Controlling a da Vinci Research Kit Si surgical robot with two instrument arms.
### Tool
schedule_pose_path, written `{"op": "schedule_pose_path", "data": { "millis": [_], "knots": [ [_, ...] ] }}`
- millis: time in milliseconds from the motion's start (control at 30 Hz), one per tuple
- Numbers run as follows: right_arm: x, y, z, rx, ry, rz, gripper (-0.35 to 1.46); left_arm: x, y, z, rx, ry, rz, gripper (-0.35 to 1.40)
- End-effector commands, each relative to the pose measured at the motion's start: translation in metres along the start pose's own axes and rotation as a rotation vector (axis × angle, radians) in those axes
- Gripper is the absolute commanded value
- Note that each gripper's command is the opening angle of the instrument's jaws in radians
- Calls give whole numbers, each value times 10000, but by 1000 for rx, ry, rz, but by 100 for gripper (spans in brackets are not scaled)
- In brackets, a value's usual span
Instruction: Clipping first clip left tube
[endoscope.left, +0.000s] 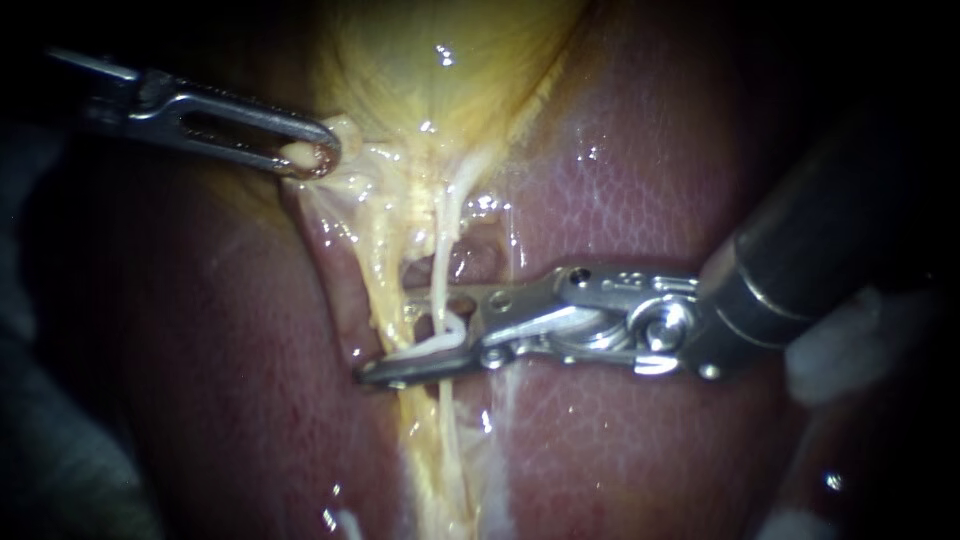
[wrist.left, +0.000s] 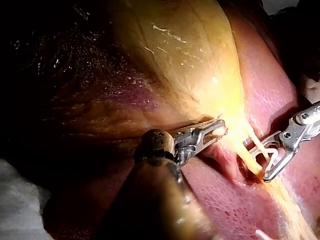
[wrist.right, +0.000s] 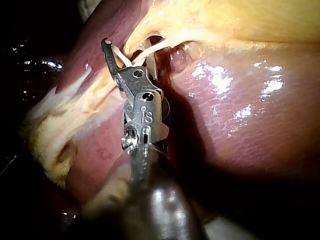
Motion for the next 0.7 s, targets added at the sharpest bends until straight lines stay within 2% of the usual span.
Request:
{"op": "schedule_pose_path", "data": {
  "millis": [33, 133, 300, 433, 700],
  "knots": [
    [0, 1, -4, -5, 3, 0, 50, 0, 0, 0, 0, 0, 0, -35],
    [-2, 6, -19, -15, -5, 1, 50, 0, 0, 0, 0, 0, 0, -35],
    [-8, 15, -43, -34, -41, 8, 50, 0, 0, 0, 0, 0, 0, -35],
    [-13, 21, -57, -42, -44, 18, 50, 0, 0, 0, 0, 0, 0, -35],
    [-20, 20, -79, -44, -67, 33, 50, 0, 0, 0, 0, 0, 0, -35]
  ]
}}
